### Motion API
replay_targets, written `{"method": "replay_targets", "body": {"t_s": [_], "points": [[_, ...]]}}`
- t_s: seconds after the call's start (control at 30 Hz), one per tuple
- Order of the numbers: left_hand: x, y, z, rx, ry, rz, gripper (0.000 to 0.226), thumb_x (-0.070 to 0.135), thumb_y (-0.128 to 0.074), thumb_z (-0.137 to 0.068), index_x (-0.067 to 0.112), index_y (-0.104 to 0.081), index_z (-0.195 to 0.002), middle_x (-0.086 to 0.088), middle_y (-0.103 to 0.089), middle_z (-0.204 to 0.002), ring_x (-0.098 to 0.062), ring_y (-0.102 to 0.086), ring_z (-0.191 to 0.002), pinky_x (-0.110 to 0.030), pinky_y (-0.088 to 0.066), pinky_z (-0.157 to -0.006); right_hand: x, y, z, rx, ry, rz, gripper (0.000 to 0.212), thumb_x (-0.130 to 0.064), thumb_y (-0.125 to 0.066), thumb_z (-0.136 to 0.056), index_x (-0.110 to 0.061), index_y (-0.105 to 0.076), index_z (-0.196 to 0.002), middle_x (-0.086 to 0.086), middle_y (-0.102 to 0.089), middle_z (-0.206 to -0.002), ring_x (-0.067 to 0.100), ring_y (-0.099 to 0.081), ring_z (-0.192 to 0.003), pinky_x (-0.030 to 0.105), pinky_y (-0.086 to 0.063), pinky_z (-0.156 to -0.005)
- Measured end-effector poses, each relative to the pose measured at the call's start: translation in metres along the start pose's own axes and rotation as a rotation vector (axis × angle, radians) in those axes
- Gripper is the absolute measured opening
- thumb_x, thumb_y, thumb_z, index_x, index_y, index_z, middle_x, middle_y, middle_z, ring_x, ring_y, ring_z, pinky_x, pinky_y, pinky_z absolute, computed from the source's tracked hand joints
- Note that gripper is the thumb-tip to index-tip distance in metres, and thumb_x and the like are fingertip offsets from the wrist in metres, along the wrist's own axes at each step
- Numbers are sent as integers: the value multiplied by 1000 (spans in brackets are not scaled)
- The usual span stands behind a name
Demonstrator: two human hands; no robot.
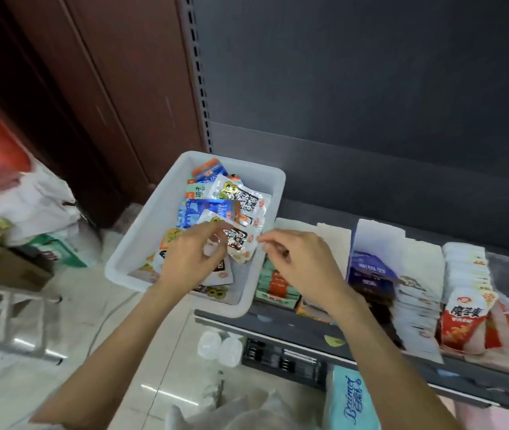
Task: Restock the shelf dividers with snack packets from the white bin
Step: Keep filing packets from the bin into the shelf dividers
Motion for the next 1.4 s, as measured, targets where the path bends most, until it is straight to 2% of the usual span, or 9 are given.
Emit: {"method": "replay_targets", "body": {"t_s": [0.17, 0.33, 0.4, 0.6, 0.73, 0.93, 1.07, 1.23, 1.4], "points": [[-115, 12, -5, -223, 308, -65, 41, 26, -59, -83, 20, -58, -123, -4, -66, -112, -24, -59, -103, -32, -45, -84, -9, -106, -75, -327, -93, 298, 32, -23, -51, -94, -15, -54, -125, 8, -58, -123, 26, -58, -103, 34, -47, -78], [-148, -14, -21, -515, 304, -208, 57, 35, -59, -87, 18, -40, -138, -11, -55, -127, -29, -51, -115, -34, -40, -93, 38, -161, -114, -347, -406, 577, 83, -27, -69, -83, -7, -19, -146, 14, -46, -132, 30, -52, -109, 42, -46, -85], [-151, -27, -25, -588, 278, -238, 67, 41, -59, -86, 17, -32, -143, -10, -47, -136, -29, -46, -121, -37, -40, -96, 51, -170, -113, -351, -471, 622, 78, -27, -72, -81, -9, -27, -142, 13, -52, -124, 29, -52, -110, 40, -46, -85], [-128, -40, -45, -379, -48, -175, 82, 30, -73, -77, 14, -30, -145, -14, -35, -144, -34, -35, -129, -44, -36, -105, 46, -169, -105, -367, -397, 471, 63, -18, -67, -84, -16, -36, -139, 9, -64, -105, 30, -62, -94, 37, -50, -77], [-101, -32, -51, -315, -292, -110, 39, 28, -71, -80, 13, -63, -115, -9, -65, -112, -30, -58, -107, -41, -42, -95, 15, -124, -96, -191, -384, 197, 28, -20, -74, -78, -21, -66, -106, -1, -68, -104, 20, -62, -91, 26, -44, -72], [-54, -18, -46, -642, 27, 643, 8, 23, -66, -86, 25, -68, -93, 13, -70, -91, -3, -63, -86, -23, -50, -76, 5, -41, -35, 146, -553, -685, 15, -12, -67, -84, -21, -65, -96, -10, -72, -89, 3, -67, -79, 13, -51, -65], [10, -23, -38, -672, -35, 634, 9, 21, -67, -85, 17, -69, -93, 4, -70, -90, -15, -65, -84, -34, -52, -74, 20, -8, 15, 158, -574, -686, 11, -17, -57, -91, -23, -63, -99, -7, -73, -91, 9, -69, -84, 29, -59, -66], [114, -44, -36, -467, -342, 411, 22, 31, -65, -86, 19, -71, -102, 13, -68, -96, -3, -61, -87, -14, -45, -73, 45, 59, 95, 515, -474, -622, 12, -16, -58, -89, -23, -65, -95, -12, -72, -89, 4, -67, -83, 21, -54, -74], [221, -83, -25, -256, -521, 390, 18, 31, -60, -88, 24, -71, -101, 11, -69, -98, -8, -62, -89, -26, -50, -76, 88, 127, 177, 751, -372, -572, 17, -8, -52, -92, -23, -55, -99, -2, -64, -96, 13, -61, -88, 32, -54, -82]]}}
Point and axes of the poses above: each hand's wrist, its own z-axis away from the middle knuckle, its own y-axis out of the back of the hand, x = y × z, the point moved 7 cm from there along -z, towards the middle knuckle
